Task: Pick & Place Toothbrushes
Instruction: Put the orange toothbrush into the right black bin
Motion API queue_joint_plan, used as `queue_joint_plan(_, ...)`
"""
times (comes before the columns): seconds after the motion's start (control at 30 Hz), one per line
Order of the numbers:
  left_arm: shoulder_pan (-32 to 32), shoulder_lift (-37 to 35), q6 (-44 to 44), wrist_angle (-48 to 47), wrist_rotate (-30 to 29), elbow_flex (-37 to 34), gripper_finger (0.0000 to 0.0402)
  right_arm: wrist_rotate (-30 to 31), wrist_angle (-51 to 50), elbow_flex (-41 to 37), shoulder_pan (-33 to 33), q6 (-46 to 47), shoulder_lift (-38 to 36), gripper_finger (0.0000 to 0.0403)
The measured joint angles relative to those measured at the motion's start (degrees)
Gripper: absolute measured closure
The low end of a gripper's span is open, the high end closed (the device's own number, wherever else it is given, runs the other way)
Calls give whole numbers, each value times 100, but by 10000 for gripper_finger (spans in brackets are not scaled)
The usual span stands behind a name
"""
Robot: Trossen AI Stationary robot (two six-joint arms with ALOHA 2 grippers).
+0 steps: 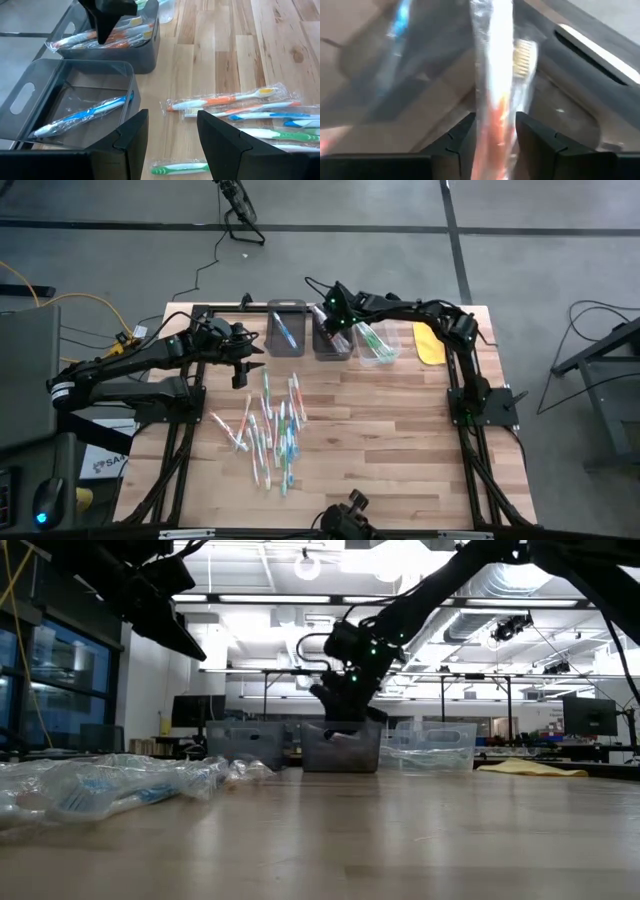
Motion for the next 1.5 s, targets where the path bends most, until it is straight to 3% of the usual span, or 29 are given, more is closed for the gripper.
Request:
queue_joint_plan(0.33,-2,0,34,-24,0,0,238,3,32,2,-9,383,-322,384)
queue_joint_plan(0.57,0,0,13,-24,0,0,238,-813,-198,4,-64,1471,-439,379)
queue_joint_plan(0.77,-1,0,2,-25,0,0,238,-778,-914,-4,-119,1457,-290,383)
queue_joint_plan(1.1,-2,2,2,-24,0,0,238,-895,-515,8,-91,1194,-292,345)
queue_joint_plan(1.5,-1,2,2,-44,0,0,238,-1413,-730,2,-72,986,-502,221)
